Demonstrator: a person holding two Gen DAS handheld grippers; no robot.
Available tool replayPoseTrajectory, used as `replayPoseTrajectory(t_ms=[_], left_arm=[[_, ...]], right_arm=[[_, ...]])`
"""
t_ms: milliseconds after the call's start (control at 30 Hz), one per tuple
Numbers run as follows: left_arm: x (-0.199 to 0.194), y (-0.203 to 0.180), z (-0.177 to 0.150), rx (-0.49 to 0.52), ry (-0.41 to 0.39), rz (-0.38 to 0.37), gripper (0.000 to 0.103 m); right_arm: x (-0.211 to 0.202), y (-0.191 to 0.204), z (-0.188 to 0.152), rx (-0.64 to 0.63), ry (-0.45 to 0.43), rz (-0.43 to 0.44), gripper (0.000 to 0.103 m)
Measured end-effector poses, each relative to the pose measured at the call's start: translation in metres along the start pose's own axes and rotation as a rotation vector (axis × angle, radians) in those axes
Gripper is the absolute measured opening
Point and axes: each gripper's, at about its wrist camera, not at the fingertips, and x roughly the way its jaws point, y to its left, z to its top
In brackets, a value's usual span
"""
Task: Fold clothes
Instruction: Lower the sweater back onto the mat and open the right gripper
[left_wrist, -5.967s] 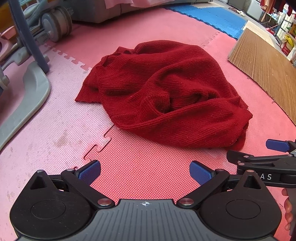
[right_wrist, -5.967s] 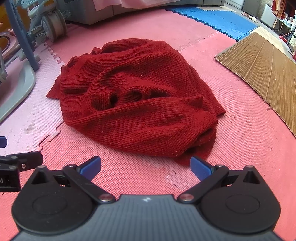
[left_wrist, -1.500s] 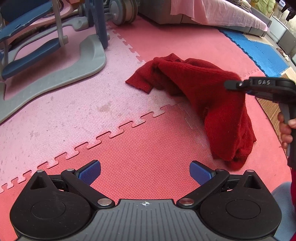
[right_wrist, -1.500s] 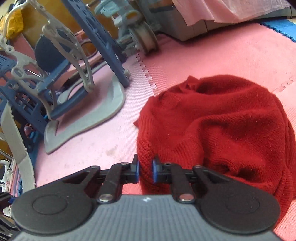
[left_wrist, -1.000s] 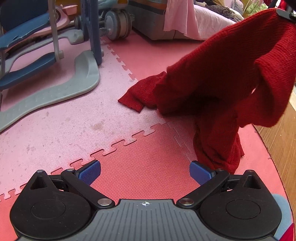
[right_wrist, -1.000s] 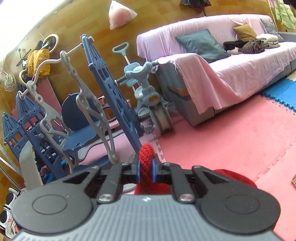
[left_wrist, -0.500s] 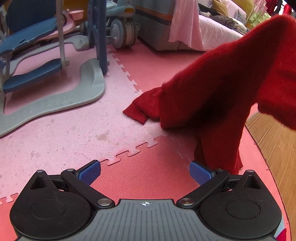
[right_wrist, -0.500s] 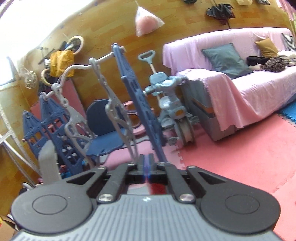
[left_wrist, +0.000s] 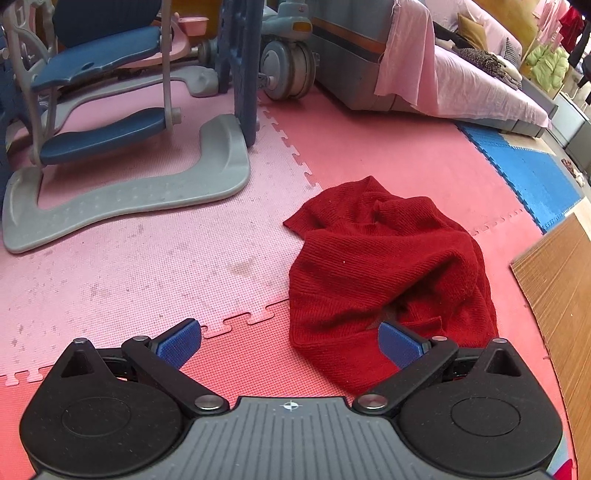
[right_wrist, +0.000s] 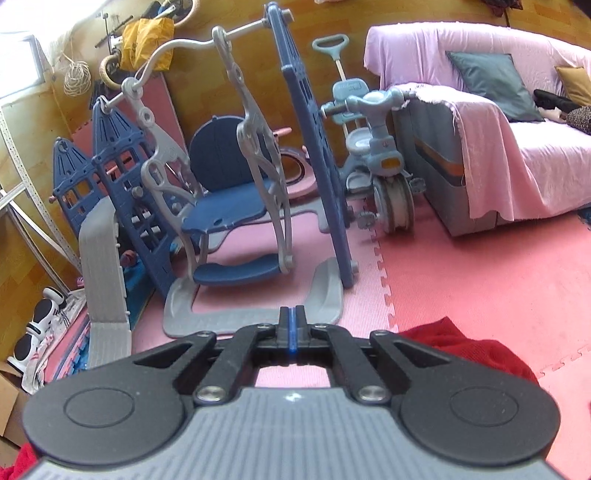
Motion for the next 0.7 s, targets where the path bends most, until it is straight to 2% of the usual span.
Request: replayPoseTrajectory(t_ms=[300, 700], left_arm=[[0.014, 0.004, 0.000, 0.032, 0.031, -0.005, 0.103], [0.052, 0.005, -0.001, 0.084, 0.105, -0.005, 0.103]], right_arm=[[0.029, -0.004, -0.032, 0.039, 0.101, -0.026, 0.001], [0.073, -0.032, -0.079, 0.096, 0.214, -0.135, 0.002]])
